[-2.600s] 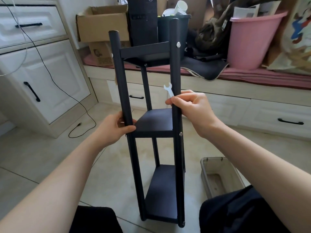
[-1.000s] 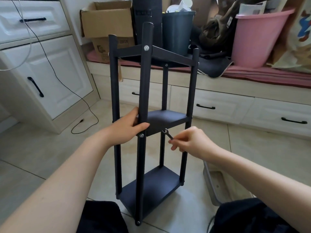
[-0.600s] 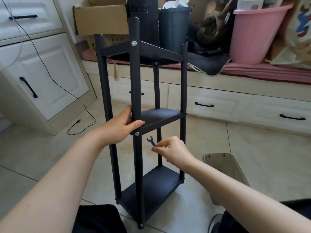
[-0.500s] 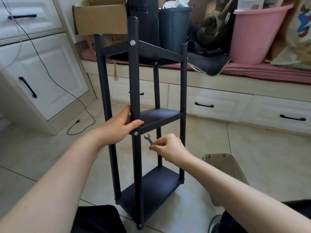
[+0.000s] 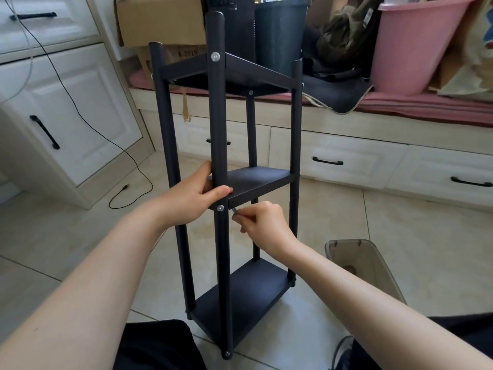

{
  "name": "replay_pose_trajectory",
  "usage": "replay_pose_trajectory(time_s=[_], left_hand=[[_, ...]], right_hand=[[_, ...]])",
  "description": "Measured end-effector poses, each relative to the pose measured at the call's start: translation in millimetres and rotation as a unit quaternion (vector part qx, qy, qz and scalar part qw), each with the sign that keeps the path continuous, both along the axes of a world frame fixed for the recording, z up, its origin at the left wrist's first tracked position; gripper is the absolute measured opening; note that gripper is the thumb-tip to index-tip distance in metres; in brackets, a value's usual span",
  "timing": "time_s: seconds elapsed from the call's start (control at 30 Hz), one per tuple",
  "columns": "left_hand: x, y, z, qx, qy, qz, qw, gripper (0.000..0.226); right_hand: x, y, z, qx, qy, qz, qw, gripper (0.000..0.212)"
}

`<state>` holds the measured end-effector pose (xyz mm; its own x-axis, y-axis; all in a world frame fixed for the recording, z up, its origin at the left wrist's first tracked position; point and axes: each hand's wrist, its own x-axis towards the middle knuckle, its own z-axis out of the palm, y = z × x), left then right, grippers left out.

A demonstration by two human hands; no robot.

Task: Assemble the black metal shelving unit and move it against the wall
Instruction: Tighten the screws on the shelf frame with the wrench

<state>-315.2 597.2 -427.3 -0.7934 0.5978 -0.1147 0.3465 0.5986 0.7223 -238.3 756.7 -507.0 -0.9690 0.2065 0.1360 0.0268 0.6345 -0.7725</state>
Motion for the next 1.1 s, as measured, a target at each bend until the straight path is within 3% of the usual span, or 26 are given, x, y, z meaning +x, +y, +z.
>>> replay_pose_trajectory(time_s=[0.17,0.43,0.53,0.63,0.77,0.9,1.03,1.1], left_hand=[[-1.4,-1.1,-0.6,-0.001,0.004,-0.002,1.0,0.035],[-7.5,-8.4,-5.0,0.019,0.002,-0.004,1.0,0.038],[-7.1,-9.6,-5.3,0.037,0.004,-0.002,0.999,0.045],[-6.6,-10.6,-5.2,0.048,0.003,-0.006,0.999,0.055],[-10.8,-10.2,-8.1,0.054,0.0,0.003,0.999,0.037],[-12.8,-9.5,-8.1,0.051,0.004,0.002,0.999,0.036],[-14.9,-8.9,-6.7,0.047,-0.002,0.005,0.999,0.039],[-15.2,-9.8,-7.2,0.046,-0.003,0.005,0.999,0.034]], right_hand=[[-0.9,-8.4,-9.0,-0.051,0.045,-0.007,0.998,0.019],[-8.3,-24.3,-37.2,-0.005,0.192,-0.049,0.98,0.017],[-13.0,-33.7,-47.8,-0.032,0.229,-0.074,0.97,0.017],[-19.0,-45.1,-58.1,-0.079,0.237,-0.084,0.965,0.018],[-31.4,-50.2,-65.7,-0.099,0.258,-0.097,0.956,0.015],[-39.1,-50.5,-72.8,-0.113,0.274,-0.092,0.95,0.013],[-43.9,-47.8,-70.9,-0.136,0.258,-0.071,0.954,0.014],[-42.7,-43.9,-72.1,-0.163,0.195,-0.041,0.966,0.015]])
